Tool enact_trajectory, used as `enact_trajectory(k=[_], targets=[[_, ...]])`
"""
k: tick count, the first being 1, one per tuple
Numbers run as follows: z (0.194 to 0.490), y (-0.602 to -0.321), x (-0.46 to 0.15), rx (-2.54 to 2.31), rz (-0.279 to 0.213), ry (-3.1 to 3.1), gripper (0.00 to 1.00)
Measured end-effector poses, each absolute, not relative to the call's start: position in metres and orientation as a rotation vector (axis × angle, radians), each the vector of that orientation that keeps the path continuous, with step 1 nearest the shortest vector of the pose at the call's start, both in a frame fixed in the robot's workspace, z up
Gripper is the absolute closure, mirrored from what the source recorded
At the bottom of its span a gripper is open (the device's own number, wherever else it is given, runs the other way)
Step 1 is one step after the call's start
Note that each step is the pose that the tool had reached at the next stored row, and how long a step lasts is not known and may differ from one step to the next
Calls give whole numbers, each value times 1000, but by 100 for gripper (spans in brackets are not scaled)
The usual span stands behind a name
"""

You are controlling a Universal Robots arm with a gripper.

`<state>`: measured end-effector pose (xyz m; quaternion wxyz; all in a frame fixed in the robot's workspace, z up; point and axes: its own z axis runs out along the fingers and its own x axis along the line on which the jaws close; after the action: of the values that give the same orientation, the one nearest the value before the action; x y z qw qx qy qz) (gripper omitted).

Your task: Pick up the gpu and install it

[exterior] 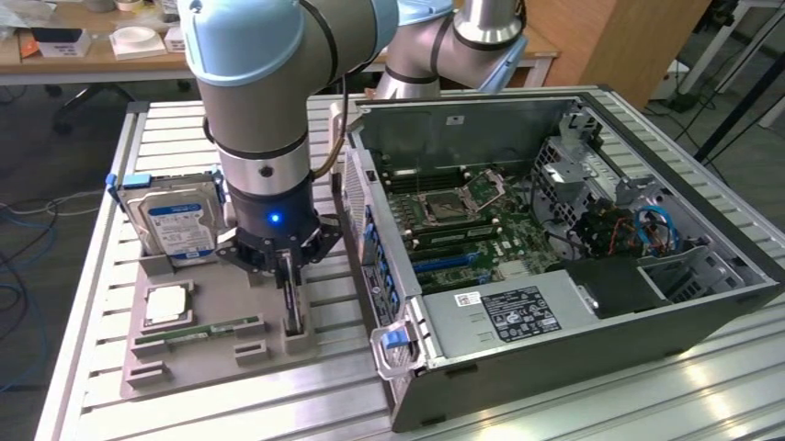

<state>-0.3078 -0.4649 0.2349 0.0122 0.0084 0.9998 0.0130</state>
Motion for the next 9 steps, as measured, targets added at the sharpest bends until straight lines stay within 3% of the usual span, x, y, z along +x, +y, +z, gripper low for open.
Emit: enact_trajectory(k=[9], targets=[[235, -465, -308, 26, 40, 3117, 74]])
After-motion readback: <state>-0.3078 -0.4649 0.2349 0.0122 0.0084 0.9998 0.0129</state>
